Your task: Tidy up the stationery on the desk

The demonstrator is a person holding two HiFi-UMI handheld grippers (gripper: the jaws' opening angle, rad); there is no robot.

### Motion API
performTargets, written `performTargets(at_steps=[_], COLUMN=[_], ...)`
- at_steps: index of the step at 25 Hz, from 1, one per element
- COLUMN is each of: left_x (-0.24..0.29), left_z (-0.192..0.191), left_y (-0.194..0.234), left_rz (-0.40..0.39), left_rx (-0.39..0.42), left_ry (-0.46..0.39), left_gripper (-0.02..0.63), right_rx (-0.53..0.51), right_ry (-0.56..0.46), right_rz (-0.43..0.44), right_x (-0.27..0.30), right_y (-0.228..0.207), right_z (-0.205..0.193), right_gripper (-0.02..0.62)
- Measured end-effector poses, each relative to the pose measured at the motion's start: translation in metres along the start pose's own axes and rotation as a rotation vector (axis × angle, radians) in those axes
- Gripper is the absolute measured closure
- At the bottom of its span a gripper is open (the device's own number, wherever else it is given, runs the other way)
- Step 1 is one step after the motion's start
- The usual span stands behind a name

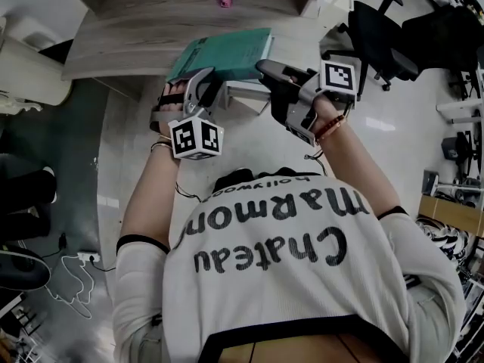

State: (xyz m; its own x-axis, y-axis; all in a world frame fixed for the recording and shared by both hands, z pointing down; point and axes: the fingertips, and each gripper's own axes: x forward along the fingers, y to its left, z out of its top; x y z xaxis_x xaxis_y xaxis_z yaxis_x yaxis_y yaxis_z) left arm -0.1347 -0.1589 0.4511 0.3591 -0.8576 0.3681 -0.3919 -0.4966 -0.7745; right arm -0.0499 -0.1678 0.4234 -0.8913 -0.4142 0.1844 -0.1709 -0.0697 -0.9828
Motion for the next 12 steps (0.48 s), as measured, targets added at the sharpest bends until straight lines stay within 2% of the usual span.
performTargets(at_steps=[5,12], left_x=[-0.009,-0.026], left_z=[0.002,-0.006], left_y=[0.012,0.032], left_rz=[0.024,0.078], left_rx=[-0.163,-0.324], left_ry=[-0.021,-0.030], left_gripper=[0.449,0.449], right_rx=[-0.073,-0.128], right_ry=[0.009,-0.007], right_rz=[0.068,0.130], right_x=[0.009,0.008], right_y=[0.026,0.053], right_z=[0.000,0.004], right_gripper=[0.365,0.383])
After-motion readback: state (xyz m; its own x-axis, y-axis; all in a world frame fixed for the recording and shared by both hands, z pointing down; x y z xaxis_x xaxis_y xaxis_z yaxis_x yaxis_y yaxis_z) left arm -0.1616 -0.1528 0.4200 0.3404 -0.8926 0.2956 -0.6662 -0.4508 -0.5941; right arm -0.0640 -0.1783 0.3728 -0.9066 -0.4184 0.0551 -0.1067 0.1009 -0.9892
